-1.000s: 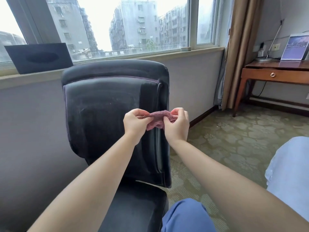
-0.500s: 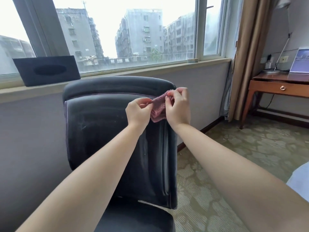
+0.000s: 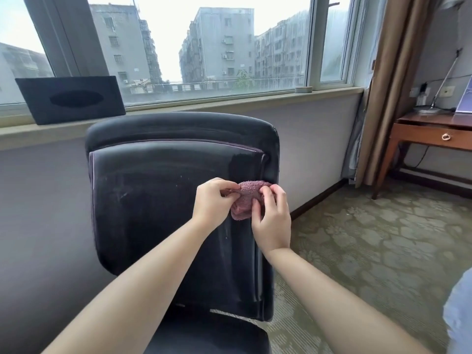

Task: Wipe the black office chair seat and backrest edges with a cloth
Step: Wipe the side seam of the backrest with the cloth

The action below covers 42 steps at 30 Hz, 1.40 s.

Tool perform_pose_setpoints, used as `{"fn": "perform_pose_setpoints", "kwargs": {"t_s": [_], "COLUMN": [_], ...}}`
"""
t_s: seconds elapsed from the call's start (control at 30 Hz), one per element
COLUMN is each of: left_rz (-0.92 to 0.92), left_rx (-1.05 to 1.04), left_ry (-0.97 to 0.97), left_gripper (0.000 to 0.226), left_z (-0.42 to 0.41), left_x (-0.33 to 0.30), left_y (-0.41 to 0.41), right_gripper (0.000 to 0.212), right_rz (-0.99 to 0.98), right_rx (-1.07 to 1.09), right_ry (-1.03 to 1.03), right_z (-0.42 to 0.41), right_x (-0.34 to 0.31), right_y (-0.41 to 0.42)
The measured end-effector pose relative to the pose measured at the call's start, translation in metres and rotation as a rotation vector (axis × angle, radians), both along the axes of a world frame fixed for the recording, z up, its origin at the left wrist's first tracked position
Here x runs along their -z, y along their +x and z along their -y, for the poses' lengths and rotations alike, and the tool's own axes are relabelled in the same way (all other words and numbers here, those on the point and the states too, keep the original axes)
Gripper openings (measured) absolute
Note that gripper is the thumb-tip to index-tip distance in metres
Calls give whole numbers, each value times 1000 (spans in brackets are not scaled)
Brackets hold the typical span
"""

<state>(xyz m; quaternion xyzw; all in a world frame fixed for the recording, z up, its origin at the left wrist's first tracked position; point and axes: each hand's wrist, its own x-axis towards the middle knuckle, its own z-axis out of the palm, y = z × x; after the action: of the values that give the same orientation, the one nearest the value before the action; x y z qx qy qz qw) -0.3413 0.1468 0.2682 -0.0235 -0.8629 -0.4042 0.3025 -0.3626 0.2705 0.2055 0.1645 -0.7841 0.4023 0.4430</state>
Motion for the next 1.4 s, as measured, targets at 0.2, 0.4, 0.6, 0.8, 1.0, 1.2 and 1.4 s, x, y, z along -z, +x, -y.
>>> {"fn": "perform_pose_setpoints", "kwargs": {"t_s": [0.2,0.4,0.6,0.8,1.0,1.2,1.4], "left_rz": [-32,88,100,98,-63,52,132], "left_rx": [24,105,41,-35,-64,-205,-234], "left_ry": [276,307,349,317,-150,-463,-523], "left_gripper": [10,5,19,28,71,98,100], "left_z": [-10,-4,-2,-2,-1,-17,-15], "left_x": [-41,-45,-34,-26,-23,-12,0], "left_y": [-4,-7,-12,-12,-7,-12,-18], "right_gripper": [20,26,23,15,33,30,37], "right_rz": [-42,-133,-17,72,81,1,165], "right_rx": [35,107,81,58,-7,105,51], "right_ry": [-11,281,200,-68,-166,308,430], "right_z": [0,-20,-11,6,-12,-30,-36], "right_x": [-76,-82,-91,-93,-91,-93,-99], "right_y": [-25,-26,-19,-17,-15,-24,-22]}}
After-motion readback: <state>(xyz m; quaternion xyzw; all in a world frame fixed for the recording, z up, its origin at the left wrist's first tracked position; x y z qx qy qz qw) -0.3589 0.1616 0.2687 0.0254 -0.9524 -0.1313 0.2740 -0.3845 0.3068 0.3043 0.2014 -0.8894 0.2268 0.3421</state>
